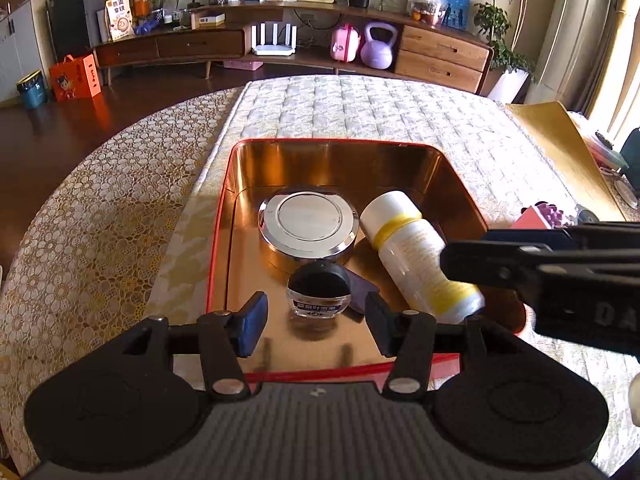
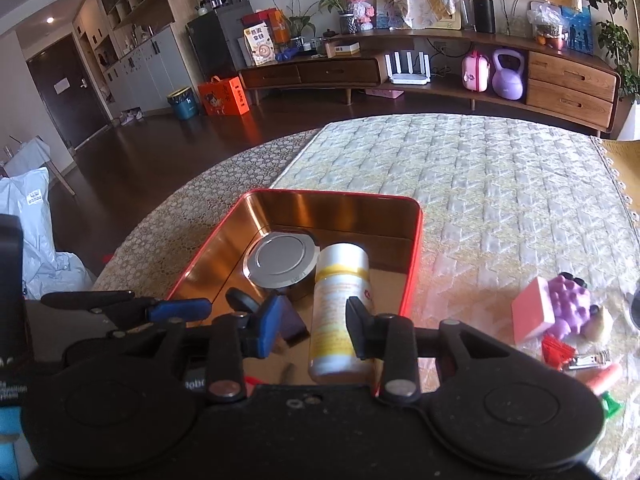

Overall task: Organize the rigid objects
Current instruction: 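Open the left tool releasing the small bottle while the right tool releases the purple block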

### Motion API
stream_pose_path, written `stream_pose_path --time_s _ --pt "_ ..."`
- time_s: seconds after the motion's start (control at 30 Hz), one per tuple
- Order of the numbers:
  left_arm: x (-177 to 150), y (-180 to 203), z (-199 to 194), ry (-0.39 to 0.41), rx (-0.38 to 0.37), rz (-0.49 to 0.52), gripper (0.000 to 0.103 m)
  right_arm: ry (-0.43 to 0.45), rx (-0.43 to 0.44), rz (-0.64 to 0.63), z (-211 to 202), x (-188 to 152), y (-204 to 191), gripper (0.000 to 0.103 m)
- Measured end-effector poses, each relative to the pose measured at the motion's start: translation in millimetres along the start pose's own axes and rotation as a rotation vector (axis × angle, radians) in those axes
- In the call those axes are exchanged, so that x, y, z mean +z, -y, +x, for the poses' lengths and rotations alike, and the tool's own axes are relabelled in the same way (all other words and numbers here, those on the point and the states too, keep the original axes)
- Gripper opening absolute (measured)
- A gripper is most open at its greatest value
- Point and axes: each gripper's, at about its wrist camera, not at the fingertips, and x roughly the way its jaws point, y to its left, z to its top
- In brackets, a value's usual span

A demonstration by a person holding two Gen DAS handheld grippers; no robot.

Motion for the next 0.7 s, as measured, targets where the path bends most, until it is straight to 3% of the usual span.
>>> stream_pose_path --time_s 0.43,0.7 --pt "-3.9 18.5 -38.9 0.065 -0.015 0.036 0.059 0.038 -0.001 0.014 -41.9 -19.6 -1.0 0.046" --pt "-6.9 34.7 -54.2 0.078 -0.035 0.046 0.06 0.086 -0.04 0.053 -67.2 -36.4 12.7 0.064"
